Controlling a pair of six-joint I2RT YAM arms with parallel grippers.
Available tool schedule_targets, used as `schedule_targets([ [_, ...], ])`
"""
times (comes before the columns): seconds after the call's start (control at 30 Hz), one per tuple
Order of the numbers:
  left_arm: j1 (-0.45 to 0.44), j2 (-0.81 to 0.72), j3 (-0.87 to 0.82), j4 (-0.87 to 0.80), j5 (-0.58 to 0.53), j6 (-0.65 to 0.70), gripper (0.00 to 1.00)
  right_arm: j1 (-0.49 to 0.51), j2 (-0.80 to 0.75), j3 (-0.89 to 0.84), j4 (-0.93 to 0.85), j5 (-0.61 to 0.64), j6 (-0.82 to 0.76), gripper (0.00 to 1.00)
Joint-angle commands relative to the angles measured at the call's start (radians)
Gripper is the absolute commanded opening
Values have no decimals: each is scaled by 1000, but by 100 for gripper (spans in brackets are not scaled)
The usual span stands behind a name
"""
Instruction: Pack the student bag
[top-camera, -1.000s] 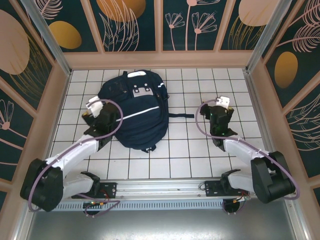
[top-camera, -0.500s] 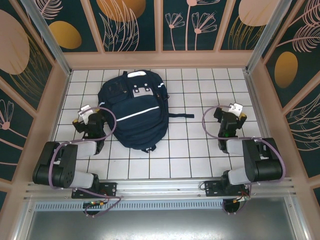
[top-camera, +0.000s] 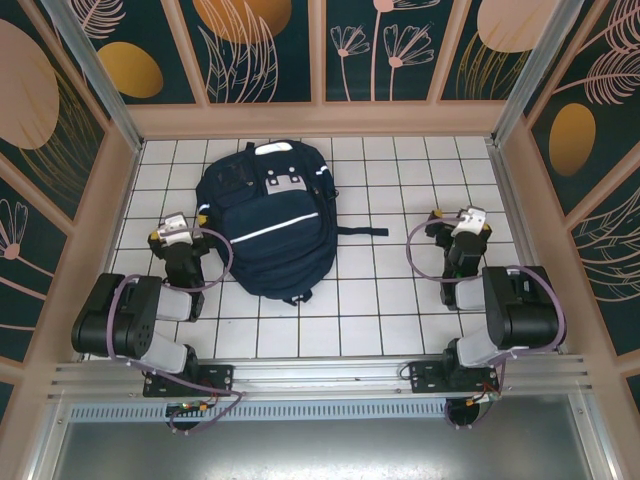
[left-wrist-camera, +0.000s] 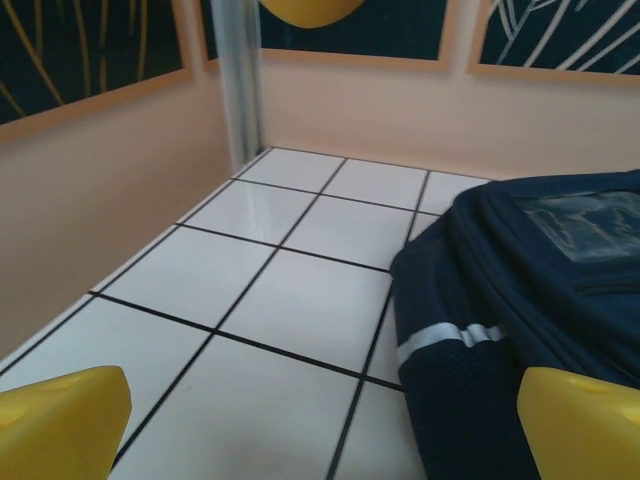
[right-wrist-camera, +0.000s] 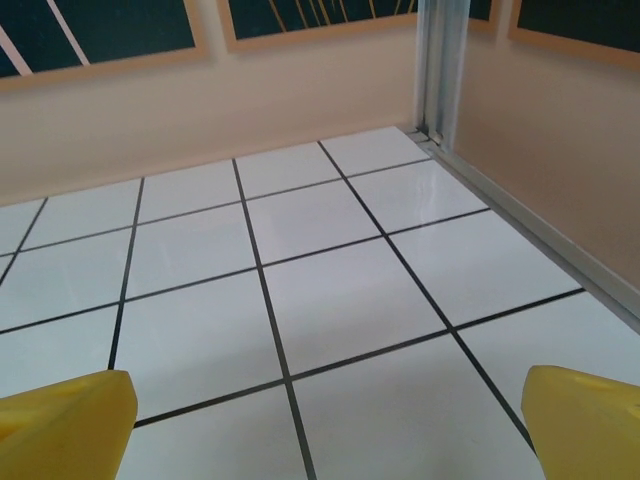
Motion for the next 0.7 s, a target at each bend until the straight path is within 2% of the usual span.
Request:
schedule_targets([
  [0.0, 9, 19, 12, 88, 77, 26, 99, -10, 15, -26, 83, -70, 9, 99],
  [0.67, 15, 14, 12, 81, 75, 21, 99, -14, 22, -21, 84, -82, 5, 99],
])
